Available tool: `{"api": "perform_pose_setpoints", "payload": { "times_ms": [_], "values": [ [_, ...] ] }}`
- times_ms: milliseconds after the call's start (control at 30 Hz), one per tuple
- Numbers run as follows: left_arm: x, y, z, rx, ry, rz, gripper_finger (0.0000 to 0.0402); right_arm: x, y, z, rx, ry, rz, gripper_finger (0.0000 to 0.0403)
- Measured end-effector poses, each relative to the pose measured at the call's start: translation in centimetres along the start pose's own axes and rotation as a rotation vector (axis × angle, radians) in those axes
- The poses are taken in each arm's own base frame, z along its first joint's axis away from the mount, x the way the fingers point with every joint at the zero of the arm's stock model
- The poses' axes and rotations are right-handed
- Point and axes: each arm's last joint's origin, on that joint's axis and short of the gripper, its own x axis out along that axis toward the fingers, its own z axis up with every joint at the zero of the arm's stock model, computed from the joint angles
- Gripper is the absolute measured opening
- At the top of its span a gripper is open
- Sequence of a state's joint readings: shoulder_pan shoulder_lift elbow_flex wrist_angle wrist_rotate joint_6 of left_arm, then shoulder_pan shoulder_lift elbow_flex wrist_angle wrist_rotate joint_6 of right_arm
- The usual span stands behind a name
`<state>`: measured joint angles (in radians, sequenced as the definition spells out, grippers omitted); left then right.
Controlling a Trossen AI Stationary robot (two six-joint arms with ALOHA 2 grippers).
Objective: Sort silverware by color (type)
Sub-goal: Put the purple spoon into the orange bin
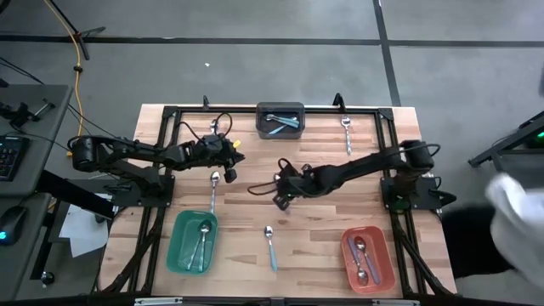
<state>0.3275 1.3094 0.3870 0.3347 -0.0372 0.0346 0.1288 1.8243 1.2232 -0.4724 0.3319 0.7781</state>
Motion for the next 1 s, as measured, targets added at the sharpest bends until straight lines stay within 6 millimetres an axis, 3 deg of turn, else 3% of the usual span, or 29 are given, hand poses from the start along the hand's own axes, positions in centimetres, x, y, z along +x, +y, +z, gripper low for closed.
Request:
{"api": "perform_pose_setpoints", "payload": {
  "times_ms": [300, 700, 833, 1000],
  "values": [
    [0.0, -0.6, -0.1, 0.017, 0.007, -0.022, 0.0035, 5.7, -1.5, 0.1, 0.089, 0.056, -0.036, 0.0129],
    [0.0, -0.6, -0.1, 0.019, 0.008, -0.023, 0.0035, 7.4, -1.7, 0.1, 0.119, 0.039, -0.051, 0.0127],
    [0.0, -0.6, -0.1, 0.019, 0.008, -0.023, 0.0035, 7.5, -1.7, 0.1, 0.084, 0.025, -0.059, 0.0103],
    [0.0, -0.6, -0.1, 0.019, 0.008, -0.023, 0.0035, 7.6, -1.7, 0.2, 0.027, 0.016, -0.050, 0.0032]
  ]
}}
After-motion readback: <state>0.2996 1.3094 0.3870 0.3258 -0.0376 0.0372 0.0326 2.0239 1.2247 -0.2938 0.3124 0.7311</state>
